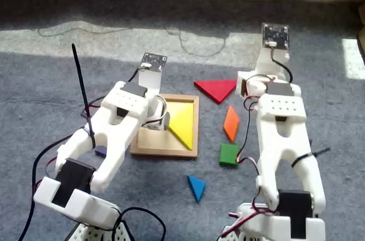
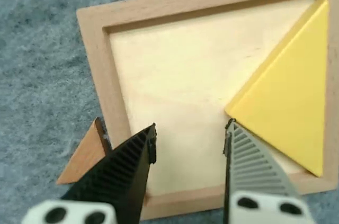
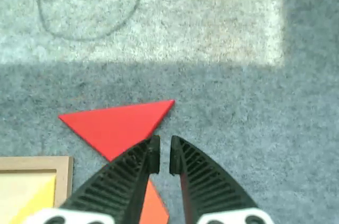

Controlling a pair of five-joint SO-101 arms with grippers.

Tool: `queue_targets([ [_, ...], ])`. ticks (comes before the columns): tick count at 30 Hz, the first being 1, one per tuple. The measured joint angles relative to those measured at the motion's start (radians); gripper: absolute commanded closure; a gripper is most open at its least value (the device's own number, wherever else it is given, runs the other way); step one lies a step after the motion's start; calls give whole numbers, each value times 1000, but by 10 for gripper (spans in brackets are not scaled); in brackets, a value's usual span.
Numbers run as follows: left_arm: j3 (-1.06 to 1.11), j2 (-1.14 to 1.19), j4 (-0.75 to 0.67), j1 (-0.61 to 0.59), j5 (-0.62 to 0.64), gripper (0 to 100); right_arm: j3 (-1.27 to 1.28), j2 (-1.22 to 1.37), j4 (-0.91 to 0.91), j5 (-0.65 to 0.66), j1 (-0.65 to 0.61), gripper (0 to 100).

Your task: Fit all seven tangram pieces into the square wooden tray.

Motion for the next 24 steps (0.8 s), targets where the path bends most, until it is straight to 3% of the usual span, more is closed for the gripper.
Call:
queue_targets([
  [11,0,0,-5,8,0,779,-397,315,-2,0,-81,945],
  [15,0,0,-5,-40,66,779,-420,368,3,0,-95,862],
  [19,0,0,-5,-60,97,779,-460,410,118,0,-95,778],
  [24,0,0,-5,-58,100,779,-598,506,282,83,-124,773],
])
